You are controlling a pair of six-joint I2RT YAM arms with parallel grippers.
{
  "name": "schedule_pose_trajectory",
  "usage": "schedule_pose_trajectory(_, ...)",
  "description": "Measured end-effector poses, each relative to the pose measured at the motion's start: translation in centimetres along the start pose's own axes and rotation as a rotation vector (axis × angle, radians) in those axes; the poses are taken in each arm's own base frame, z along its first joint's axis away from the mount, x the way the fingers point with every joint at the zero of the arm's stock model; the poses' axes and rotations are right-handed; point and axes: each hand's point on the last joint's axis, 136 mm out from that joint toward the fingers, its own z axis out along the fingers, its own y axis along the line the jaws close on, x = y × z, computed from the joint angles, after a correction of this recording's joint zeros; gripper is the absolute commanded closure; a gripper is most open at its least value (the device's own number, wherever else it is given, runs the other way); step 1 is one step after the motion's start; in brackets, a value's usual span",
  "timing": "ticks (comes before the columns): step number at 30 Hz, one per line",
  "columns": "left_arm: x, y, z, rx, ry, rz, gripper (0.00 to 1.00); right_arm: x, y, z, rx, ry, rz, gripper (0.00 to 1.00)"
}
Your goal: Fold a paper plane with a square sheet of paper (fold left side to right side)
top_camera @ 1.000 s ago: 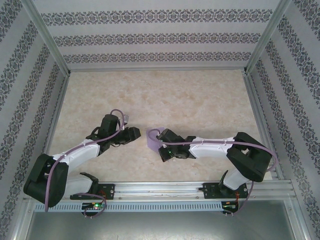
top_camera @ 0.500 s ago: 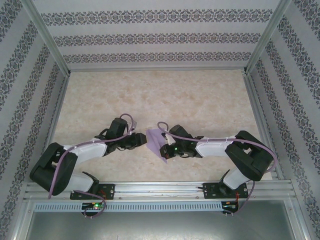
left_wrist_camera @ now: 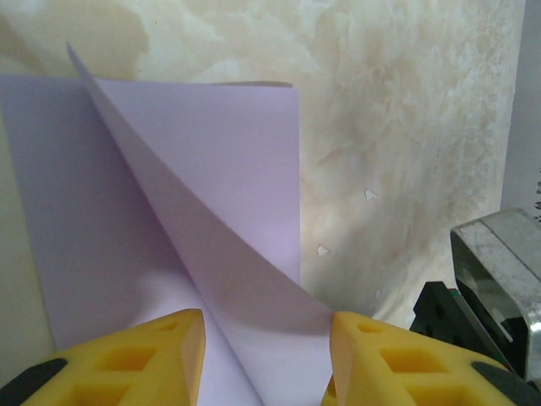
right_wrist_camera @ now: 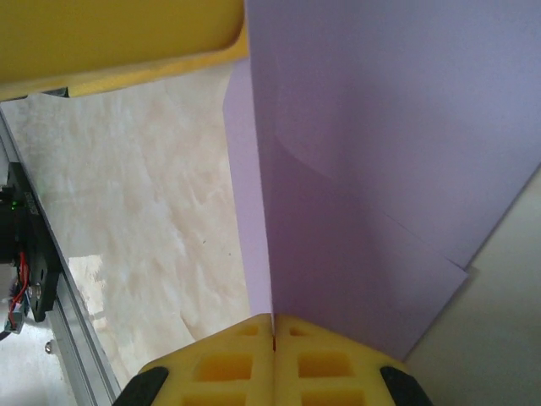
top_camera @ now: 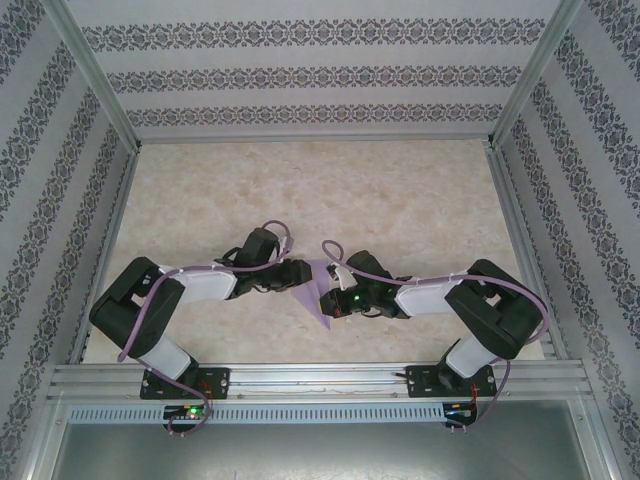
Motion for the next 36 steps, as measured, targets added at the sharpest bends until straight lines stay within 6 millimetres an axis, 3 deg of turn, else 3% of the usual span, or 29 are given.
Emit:
schedule_pose_trajectory(12, -1.0, 0.5, 0.5, -0.052, -0.02, -0.003, 0.52, -0.2, -0.3, 0.1, -0.049, -0.004, 0.035, 1.0)
schedule_pose_trajectory(19, -1.8, -1.1, -1.6, -0.043, -0.083, 0.031, 0.53, -0.3, -0.6, 0.0, -0.091, -0.005, 0.067, 1.0)
schedule_pose_trajectory(25, -0.9, 0.2, -1.5, -0.067, -0.064, 0.017, 0.55, -0.3, -0.6, -0.1, -0.131, -0.011, 0.088, 1.0)
schedule_pose_trajectory(36, 0.7, 1.7, 0.5, -0.113, 0.005, 0.006, 0.55, -0.3, -0.4, 0.0, -0.167, -0.003, 0.107, 1.0)
